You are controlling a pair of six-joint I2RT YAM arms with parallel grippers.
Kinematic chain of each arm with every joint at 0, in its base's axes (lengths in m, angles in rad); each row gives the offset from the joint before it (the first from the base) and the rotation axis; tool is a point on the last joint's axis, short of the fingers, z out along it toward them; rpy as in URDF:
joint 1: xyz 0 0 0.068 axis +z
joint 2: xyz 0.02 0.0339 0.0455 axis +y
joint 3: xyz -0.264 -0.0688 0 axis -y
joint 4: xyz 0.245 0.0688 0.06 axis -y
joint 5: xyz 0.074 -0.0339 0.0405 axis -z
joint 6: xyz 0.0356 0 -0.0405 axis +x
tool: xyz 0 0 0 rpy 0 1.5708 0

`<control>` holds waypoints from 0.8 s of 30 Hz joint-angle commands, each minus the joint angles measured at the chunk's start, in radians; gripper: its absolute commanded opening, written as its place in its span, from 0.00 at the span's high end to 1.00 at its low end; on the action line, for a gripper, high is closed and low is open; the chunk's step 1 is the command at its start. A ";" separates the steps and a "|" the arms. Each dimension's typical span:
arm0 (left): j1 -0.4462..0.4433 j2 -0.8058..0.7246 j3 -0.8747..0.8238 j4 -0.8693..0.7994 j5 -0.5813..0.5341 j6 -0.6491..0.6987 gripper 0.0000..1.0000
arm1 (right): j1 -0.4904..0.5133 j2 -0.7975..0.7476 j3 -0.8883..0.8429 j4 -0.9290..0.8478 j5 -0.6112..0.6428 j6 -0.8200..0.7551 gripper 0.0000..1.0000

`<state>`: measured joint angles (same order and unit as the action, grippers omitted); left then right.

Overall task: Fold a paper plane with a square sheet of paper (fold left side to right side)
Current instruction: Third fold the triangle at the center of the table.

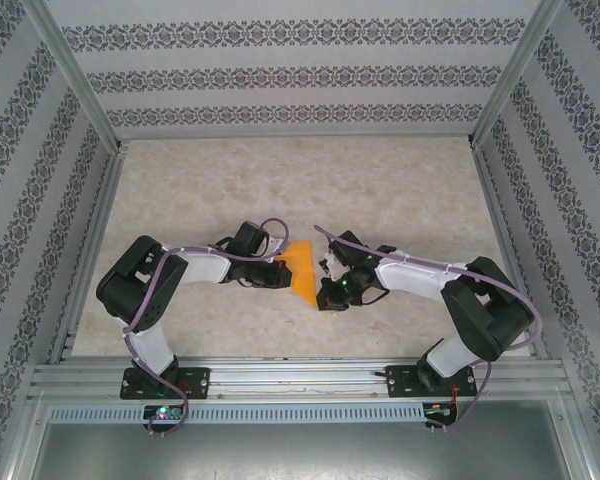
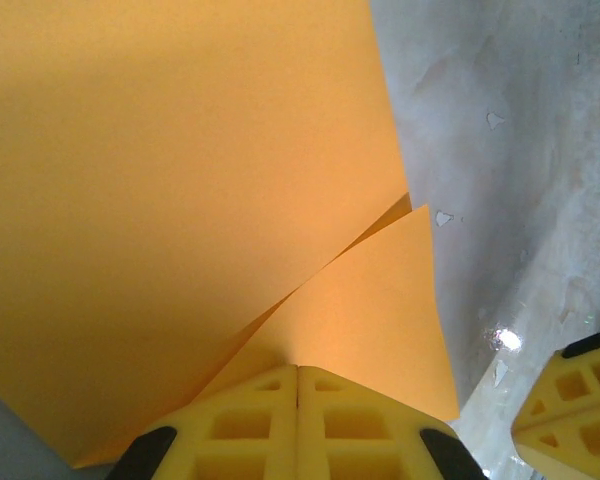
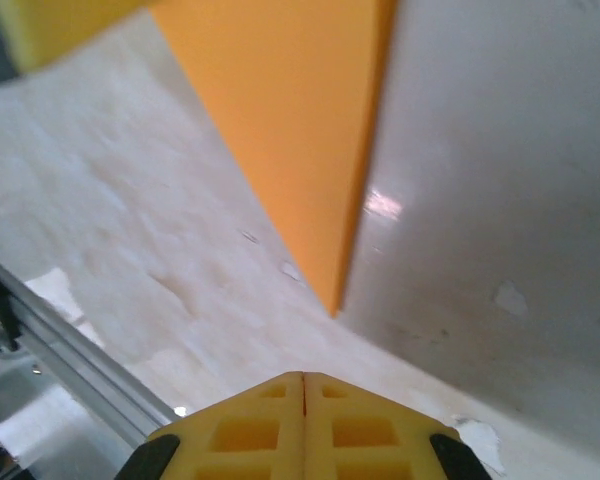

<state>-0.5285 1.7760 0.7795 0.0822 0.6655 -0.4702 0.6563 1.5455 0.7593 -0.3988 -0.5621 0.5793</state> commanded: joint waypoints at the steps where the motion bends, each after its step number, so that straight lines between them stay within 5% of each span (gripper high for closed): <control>1: 0.010 0.037 -0.021 -0.122 -0.150 0.041 1.00 | -0.002 0.016 0.031 0.090 -0.032 0.044 1.00; 24: 0.011 0.042 -0.036 -0.096 -0.130 0.016 1.00 | 0.045 0.241 0.132 0.299 0.042 0.146 1.00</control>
<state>-0.5285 1.7760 0.7792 0.0826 0.6682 -0.4706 0.6918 1.7668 0.8703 -0.1234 -0.5388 0.7094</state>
